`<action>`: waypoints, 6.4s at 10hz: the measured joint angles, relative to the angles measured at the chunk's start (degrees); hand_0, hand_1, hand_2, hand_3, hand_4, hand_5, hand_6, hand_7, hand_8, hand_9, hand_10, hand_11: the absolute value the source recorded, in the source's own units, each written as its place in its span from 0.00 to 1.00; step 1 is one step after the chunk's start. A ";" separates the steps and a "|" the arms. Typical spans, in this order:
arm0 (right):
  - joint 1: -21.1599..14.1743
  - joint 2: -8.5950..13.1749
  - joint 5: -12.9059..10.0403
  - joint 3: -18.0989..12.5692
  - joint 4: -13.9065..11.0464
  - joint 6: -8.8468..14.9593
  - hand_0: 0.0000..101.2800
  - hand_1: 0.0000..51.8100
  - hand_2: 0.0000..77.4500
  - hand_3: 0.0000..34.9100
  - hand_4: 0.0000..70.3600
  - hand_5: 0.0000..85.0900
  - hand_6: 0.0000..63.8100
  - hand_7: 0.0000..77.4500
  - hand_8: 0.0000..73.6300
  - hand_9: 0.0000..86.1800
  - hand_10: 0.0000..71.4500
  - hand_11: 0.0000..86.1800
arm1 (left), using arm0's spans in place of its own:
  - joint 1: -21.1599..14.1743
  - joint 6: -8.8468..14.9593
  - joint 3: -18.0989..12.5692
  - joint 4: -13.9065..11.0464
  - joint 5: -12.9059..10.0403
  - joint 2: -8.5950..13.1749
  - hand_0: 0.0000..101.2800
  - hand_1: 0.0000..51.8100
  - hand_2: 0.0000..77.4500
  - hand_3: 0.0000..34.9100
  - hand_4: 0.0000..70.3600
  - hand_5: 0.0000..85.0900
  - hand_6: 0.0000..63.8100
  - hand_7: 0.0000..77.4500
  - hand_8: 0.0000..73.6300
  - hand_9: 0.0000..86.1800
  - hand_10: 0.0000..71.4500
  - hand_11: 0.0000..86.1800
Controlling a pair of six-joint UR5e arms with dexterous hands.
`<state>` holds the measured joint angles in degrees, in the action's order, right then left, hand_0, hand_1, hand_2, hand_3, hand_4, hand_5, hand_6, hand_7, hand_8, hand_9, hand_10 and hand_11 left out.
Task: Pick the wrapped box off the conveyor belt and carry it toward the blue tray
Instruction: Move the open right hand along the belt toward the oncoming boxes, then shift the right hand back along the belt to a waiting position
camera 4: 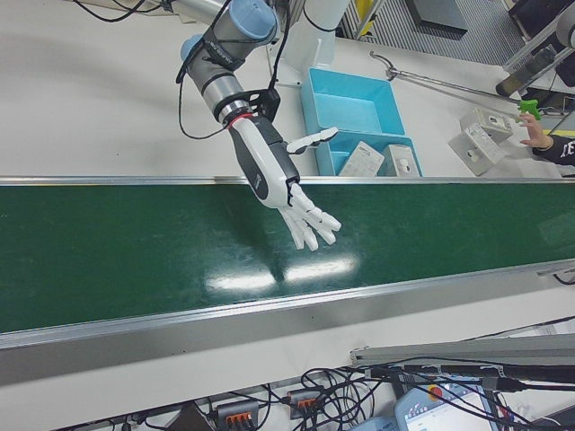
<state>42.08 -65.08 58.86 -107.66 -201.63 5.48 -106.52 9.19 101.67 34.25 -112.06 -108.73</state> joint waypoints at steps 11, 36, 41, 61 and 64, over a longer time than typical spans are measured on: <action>4.24 4.31 7.90 11.23 5.44 -1.31 0.48 0.26 0.10 0.00 0.17 0.22 0.08 0.06 0.03 0.06 0.00 0.01 | 0.00 0.00 0.00 0.00 0.00 0.00 0.00 0.00 0.01 0.00 0.00 0.01 0.01 0.01 0.01 0.01 0.01 0.01; 7.69 5.45 11.08 8.51 -1.73 -2.08 0.49 0.33 0.13 0.00 0.17 0.26 0.03 0.06 0.01 0.04 0.00 0.01 | 0.00 0.00 0.00 0.00 0.00 0.00 0.00 0.00 0.01 0.00 0.00 0.01 0.01 0.01 0.01 0.01 0.01 0.01; 7.78 3.38 13.71 4.76 -2.00 -1.46 0.49 0.29 0.13 0.00 0.19 0.27 0.07 0.08 0.01 0.06 0.00 0.01 | 0.00 0.00 0.00 0.00 0.00 0.00 0.00 0.00 0.01 0.00 0.00 0.01 0.01 0.01 0.01 0.00 0.01 0.01; 4.33 9.26 10.57 10.89 -0.26 0.21 0.48 0.36 0.16 0.00 0.17 0.24 0.06 0.06 0.03 0.06 0.00 0.01 | 0.00 0.00 0.00 0.00 0.00 0.00 0.00 0.00 0.01 0.00 0.00 0.01 0.01 0.01 0.01 0.00 0.01 0.01; 4.19 9.25 10.57 10.83 -0.26 0.22 0.48 0.32 0.12 0.00 0.15 0.24 0.06 0.05 0.03 0.06 0.00 0.01 | 0.00 0.00 0.00 0.00 0.00 0.00 0.00 0.00 0.01 0.00 0.00 0.01 0.01 0.01 0.01 0.01 0.01 0.01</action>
<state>46.27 -55.82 69.43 -96.83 -201.88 5.69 -106.52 9.18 101.67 34.25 -112.06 -108.73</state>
